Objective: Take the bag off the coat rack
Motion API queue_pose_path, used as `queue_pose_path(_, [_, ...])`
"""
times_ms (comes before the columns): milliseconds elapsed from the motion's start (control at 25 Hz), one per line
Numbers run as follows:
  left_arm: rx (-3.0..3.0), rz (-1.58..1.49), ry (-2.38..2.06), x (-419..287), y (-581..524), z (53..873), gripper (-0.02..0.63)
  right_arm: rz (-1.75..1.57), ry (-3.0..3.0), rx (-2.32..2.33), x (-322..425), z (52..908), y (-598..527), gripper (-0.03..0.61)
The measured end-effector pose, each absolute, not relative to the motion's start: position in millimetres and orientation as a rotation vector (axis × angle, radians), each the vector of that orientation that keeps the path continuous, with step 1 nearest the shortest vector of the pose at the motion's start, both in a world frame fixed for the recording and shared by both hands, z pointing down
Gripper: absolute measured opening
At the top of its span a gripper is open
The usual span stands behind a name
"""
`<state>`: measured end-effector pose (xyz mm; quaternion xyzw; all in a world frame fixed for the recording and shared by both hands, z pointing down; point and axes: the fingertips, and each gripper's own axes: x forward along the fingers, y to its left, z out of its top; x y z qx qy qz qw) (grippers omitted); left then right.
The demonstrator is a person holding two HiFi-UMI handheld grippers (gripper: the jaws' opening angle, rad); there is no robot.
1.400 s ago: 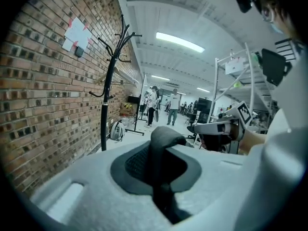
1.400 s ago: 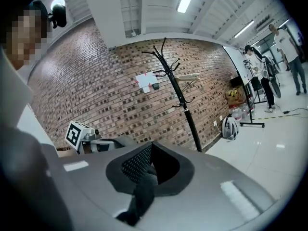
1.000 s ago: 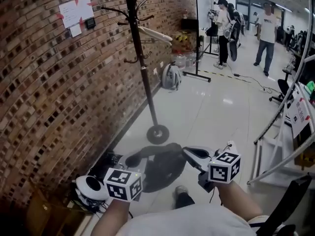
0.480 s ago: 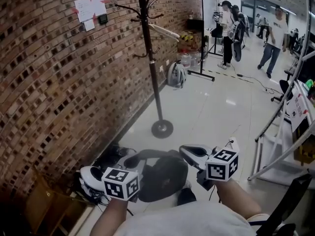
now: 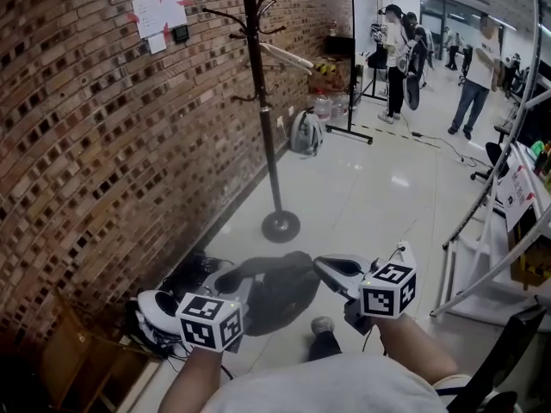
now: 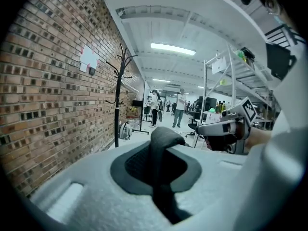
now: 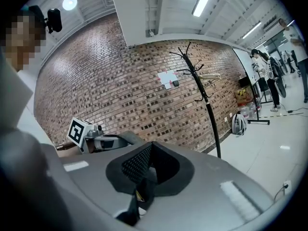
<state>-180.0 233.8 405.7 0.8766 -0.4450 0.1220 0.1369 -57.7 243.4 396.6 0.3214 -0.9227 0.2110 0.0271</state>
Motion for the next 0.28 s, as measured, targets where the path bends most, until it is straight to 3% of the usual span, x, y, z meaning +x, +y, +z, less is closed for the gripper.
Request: queue_pose_path(280, [2.537, 0.399, -1.288, -164, 225, 399, 0.021, 0.648, -2.835, 0.981, -40, 391, 241, 0.0])
